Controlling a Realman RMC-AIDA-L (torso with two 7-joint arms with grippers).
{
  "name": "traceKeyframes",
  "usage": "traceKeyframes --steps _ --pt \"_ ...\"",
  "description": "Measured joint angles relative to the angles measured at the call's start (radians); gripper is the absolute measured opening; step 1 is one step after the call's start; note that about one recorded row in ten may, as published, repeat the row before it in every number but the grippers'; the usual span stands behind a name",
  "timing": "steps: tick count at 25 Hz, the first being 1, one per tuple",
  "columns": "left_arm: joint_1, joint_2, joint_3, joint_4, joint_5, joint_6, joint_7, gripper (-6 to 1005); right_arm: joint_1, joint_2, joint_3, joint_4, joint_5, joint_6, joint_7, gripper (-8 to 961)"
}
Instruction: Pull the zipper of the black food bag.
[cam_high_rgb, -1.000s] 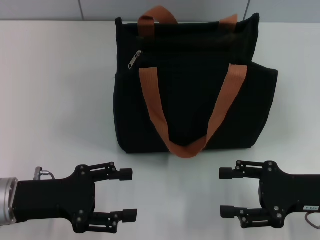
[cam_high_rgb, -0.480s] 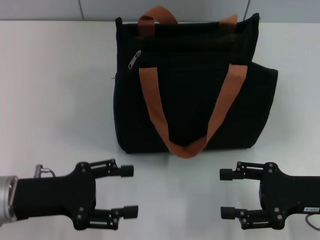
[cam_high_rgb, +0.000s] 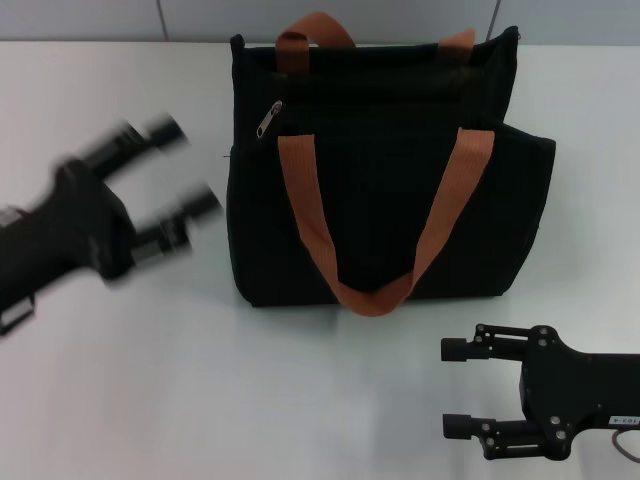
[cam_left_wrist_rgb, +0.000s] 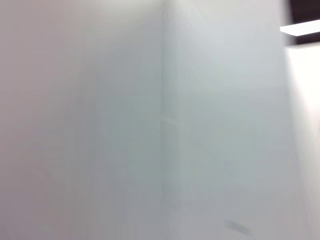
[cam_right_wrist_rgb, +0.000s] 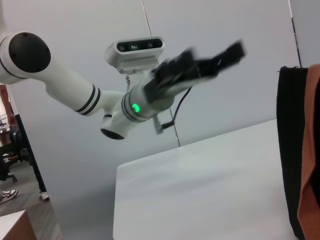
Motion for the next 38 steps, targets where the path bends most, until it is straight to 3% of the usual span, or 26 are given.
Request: traceKeyframes --steps 2,4,6,8,9,11,14,16,18,28,38 --pt "-0.005 -0.003 -0.053 -0.014 -0.024 -0.026 0.000 791 0.000 0.000 0.000 0.000 0.000 0.000 0.000 753" --pt "-0.034 -0.001 -0.179 -0.061 -0.061 -0.201 0.006 788 -0.001 0.000 0.000 0.000 0.000 -0.001 -0.001 752" --pt "-0.034 -0.001 -0.179 -0.061 -0.061 -0.201 0.006 786 -0.002 -0.001 0.000 0.000 0.000 -0.001 -0.001 752" --pt "-0.071 0.006 -0.131 -0.053 -0.008 -0.412 0.046 783 -0.002 -0.001 -0.001 0.000 0.000 -0.001 -0.001 752" --pt "-0.080 0.008 -0.110 -0.051 0.009 -0.446 0.057 782 -0.002 -0.001 0.000 0.000 0.000 -0.001 0.000 752" --pt "-0.080 0.008 -0.110 -0.051 0.009 -0.446 0.057 780 -0.002 -0.001 0.001 0.000 0.001 -0.001 0.001 752" --pt "-0.119 0.006 0.005 -0.040 0.075 -0.498 0.099 776 -0.003 -0.001 0.004 -0.002 0.002 -0.001 0.005 752" --pt "-0.119 0.006 0.005 -0.040 0.075 -0.498 0.099 773 -0.003 -0.001 0.004 -0.002 0.002 -0.001 0.006 752" --pt "-0.142 0.000 0.071 -0.030 0.082 -0.502 0.119 771 -0.003 -0.001 0.005 -0.002 0.003 -0.001 0.007 752" --pt "-0.171 -0.006 0.033 -0.034 0.039 -0.571 0.160 759 -0.004 -0.001 0.007 0.000 0.004 -0.001 0.012 752" --pt "-0.165 -0.009 0.038 -0.042 0.009 -0.553 0.245 747 -0.006 -0.001 0.007 0.000 0.004 -0.003 0.020 752"
